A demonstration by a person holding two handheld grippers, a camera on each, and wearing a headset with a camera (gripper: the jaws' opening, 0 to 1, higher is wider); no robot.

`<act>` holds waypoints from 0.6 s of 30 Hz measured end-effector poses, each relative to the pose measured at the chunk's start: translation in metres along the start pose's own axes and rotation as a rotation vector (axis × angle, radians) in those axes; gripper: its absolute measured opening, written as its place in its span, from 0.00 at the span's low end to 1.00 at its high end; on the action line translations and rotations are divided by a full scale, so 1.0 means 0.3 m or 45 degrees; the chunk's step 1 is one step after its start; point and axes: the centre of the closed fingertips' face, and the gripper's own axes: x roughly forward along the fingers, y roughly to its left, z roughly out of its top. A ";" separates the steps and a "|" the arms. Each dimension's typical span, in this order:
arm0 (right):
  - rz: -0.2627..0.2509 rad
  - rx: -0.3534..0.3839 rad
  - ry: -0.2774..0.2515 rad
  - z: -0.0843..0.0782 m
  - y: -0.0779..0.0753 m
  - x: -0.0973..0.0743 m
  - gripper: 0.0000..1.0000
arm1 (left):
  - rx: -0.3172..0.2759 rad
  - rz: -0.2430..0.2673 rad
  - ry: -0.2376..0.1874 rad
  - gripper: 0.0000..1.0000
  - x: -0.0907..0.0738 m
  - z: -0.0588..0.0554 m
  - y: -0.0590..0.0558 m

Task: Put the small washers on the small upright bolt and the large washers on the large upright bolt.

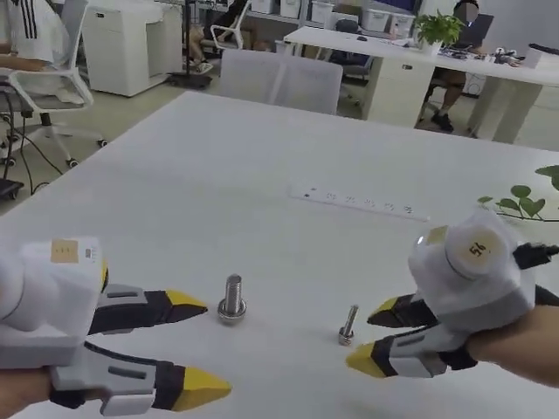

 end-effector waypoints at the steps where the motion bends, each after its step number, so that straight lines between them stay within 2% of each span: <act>1: -0.004 0.011 -0.016 0.000 0.003 -0.006 0.42 | 0.002 -0.001 0.000 0.56 -0.001 0.002 -0.002; 10: -0.043 0.044 -0.204 0.008 0.055 -0.062 0.50 | 0.005 -0.007 -0.006 0.56 -0.002 0.023 -0.012; 14: -0.039 0.073 -0.230 -0.007 0.082 -0.069 0.54 | -0.005 0.000 -0.011 0.57 -0.008 0.027 -0.013; 18: -0.052 0.083 -0.288 -0.012 0.093 -0.081 0.57 | -0.015 0.006 -0.020 0.57 -0.018 0.034 -0.013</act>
